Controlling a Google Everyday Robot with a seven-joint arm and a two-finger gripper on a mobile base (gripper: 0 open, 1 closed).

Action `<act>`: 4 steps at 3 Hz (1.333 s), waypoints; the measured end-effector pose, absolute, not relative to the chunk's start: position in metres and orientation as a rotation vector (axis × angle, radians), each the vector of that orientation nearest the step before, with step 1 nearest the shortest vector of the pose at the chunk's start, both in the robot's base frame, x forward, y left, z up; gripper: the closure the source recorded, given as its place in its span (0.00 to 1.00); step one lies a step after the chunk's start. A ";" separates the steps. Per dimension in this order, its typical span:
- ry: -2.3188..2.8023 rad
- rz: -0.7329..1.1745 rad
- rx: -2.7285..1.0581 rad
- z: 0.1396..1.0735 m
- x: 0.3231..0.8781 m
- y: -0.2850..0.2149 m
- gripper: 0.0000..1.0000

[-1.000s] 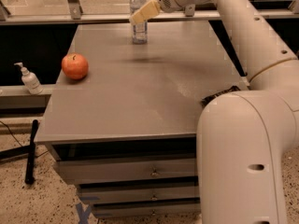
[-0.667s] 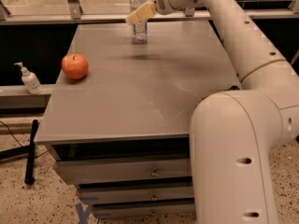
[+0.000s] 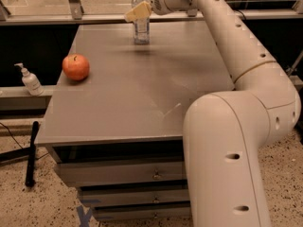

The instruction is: Knock blue plastic bottle over

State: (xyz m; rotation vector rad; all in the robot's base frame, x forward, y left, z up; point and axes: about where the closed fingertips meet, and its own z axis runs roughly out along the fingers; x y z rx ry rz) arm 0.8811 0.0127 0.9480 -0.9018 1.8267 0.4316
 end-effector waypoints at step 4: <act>1.773 0.453 -0.977 0.985 0.819 -0.025 1.00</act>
Offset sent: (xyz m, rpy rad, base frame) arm -0.0107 -0.0210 0.0008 0.0386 -0.0061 -0.0499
